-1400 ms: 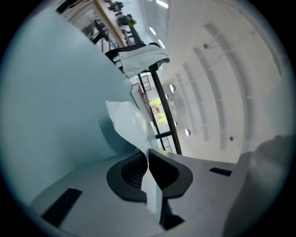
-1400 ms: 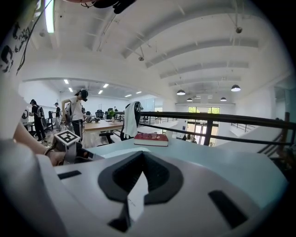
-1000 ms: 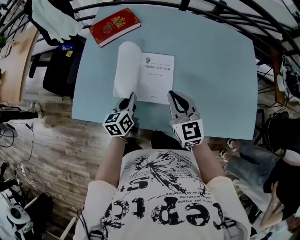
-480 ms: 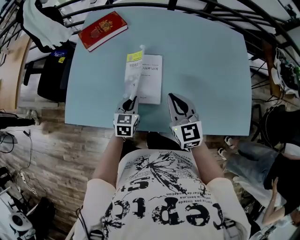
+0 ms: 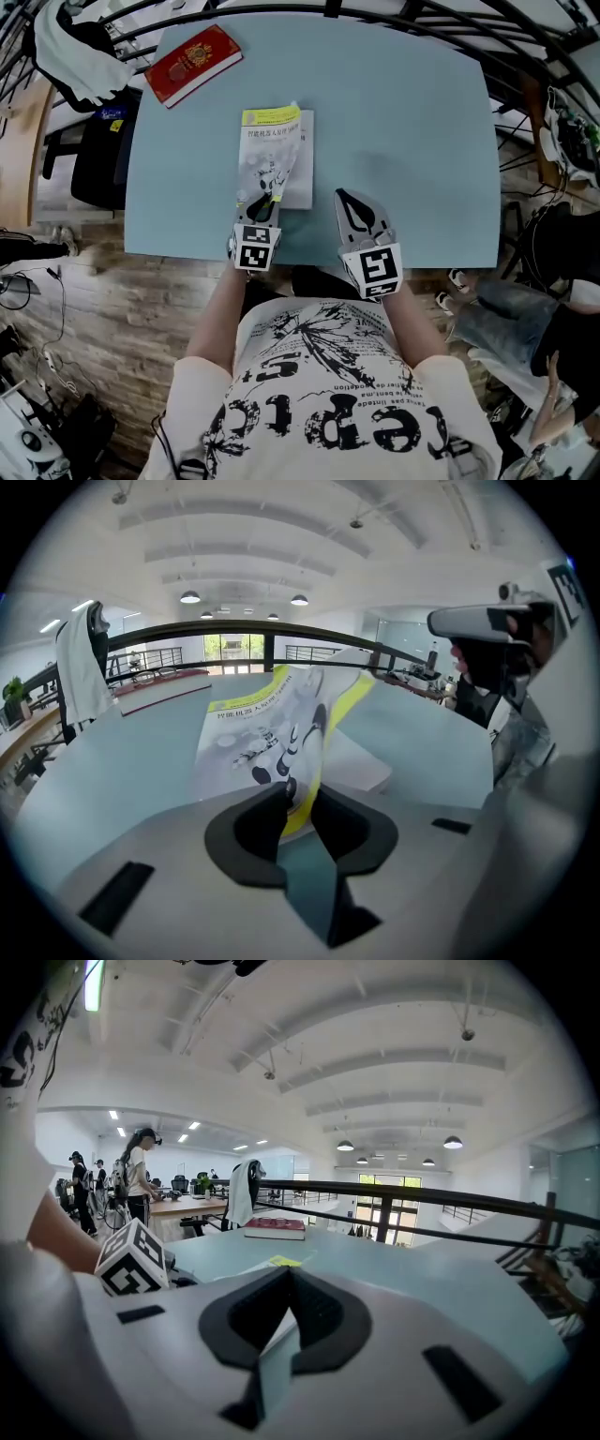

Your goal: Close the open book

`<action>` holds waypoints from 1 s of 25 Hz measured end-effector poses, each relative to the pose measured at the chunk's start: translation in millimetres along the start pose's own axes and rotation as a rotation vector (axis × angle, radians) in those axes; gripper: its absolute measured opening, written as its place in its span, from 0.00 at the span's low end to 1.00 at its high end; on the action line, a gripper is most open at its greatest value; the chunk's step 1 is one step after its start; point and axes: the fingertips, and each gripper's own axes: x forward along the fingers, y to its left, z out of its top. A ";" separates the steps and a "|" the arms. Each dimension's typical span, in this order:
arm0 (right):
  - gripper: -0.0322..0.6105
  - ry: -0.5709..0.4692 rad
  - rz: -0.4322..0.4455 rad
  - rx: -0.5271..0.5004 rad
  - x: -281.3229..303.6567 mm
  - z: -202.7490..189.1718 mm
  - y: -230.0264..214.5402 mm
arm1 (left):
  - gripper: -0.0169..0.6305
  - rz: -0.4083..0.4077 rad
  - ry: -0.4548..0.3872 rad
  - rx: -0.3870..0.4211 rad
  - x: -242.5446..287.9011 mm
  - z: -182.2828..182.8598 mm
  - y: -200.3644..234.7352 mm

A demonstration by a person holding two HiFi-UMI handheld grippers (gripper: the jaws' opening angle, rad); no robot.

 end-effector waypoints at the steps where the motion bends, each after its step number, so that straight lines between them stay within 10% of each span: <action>1: 0.07 0.003 0.000 0.000 0.9 -1.1 -0.4 | 0.18 -0.025 0.001 -0.010 0.0 0.2 -1.7; 6: 0.07 0.017 -0.026 0.011 7.4 -2.8 -0.6 | 0.35 -0.164 0.008 -0.002 0.4 -0.6 -16.4; 17: 0.07 0.001 -0.090 0.037 13.5 23.5 21.7 | 0.36 -0.264 0.038 0.066 -28.6 5.8 -10.6; 25: 0.07 -0.044 -0.103 0.037 20.7 54.1 45.4 | 0.17 -0.220 -0.085 0.110 -71.3 56.3 16.1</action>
